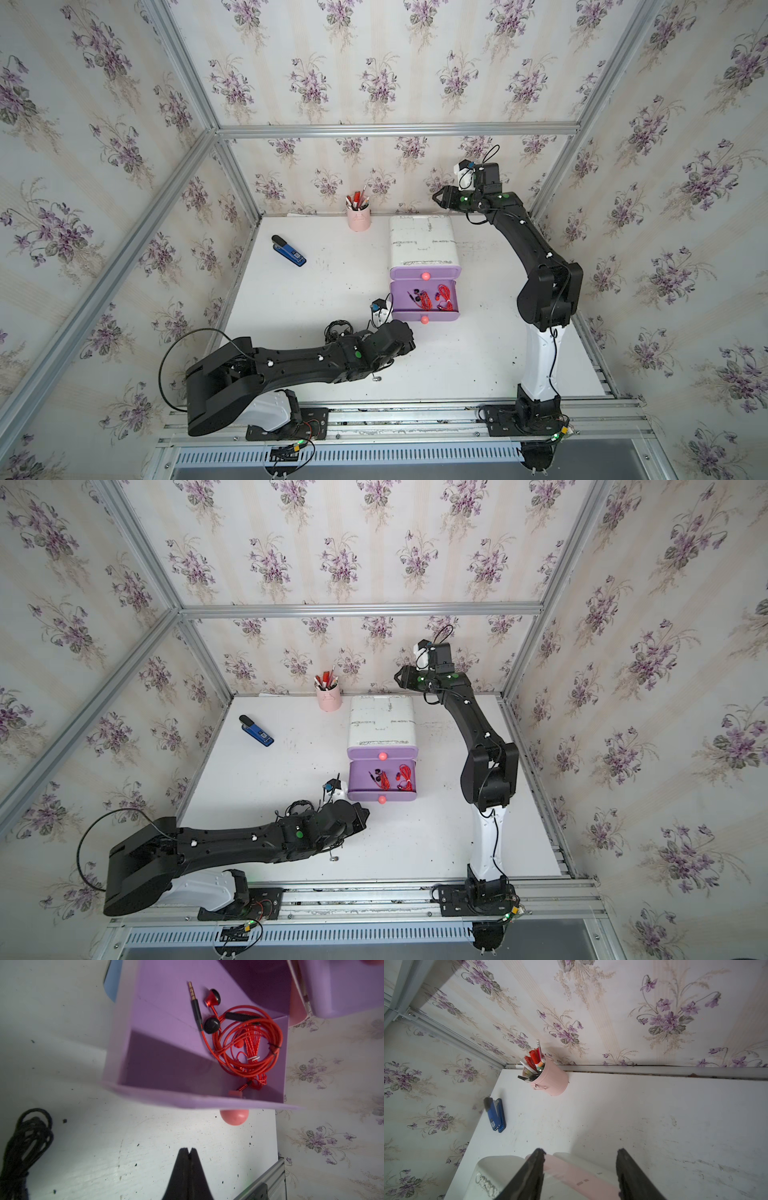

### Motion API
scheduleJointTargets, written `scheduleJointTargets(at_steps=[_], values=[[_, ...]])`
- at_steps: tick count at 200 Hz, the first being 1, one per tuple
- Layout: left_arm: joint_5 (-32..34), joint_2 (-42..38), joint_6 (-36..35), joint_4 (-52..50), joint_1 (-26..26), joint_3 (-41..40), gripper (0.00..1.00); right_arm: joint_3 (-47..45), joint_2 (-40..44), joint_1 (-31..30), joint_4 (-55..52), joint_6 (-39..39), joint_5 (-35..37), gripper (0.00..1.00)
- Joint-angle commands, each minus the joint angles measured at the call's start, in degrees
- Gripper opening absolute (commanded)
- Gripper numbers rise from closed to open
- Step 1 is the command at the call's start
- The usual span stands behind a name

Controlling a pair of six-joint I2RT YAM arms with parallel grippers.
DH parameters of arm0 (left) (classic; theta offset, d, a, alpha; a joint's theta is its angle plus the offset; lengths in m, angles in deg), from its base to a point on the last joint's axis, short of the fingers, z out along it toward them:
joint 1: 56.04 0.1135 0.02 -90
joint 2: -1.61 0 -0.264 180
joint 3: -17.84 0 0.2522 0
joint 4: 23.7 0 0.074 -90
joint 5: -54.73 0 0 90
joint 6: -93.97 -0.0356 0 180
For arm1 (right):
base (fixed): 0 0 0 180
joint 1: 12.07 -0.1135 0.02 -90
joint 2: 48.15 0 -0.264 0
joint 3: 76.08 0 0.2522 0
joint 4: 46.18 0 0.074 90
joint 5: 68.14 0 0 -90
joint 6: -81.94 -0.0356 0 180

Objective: Place the wired earphones into the drawer by color
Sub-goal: Close the drawer in the storage box.

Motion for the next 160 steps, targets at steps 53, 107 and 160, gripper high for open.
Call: scheduleJointTargets(at_steps=[53,107,160], values=[[7.8,1.2,-2.8,-1.0,1.0,4.5,0.00,-2.9,-1.1,0.0,-1.7,3.4,-0.7,0.58],[9.7,5.5,-3.7,2.0,3.0,5.6,0.00,-5.6,-0.5,-0.1,-0.8,3.8,-1.5,0.58],[10.0,8.2,-3.7,6.2,5.8,6.8,0.00,-7.7,-0.3,-0.1,0.2,3.7,-2.9,0.58]])
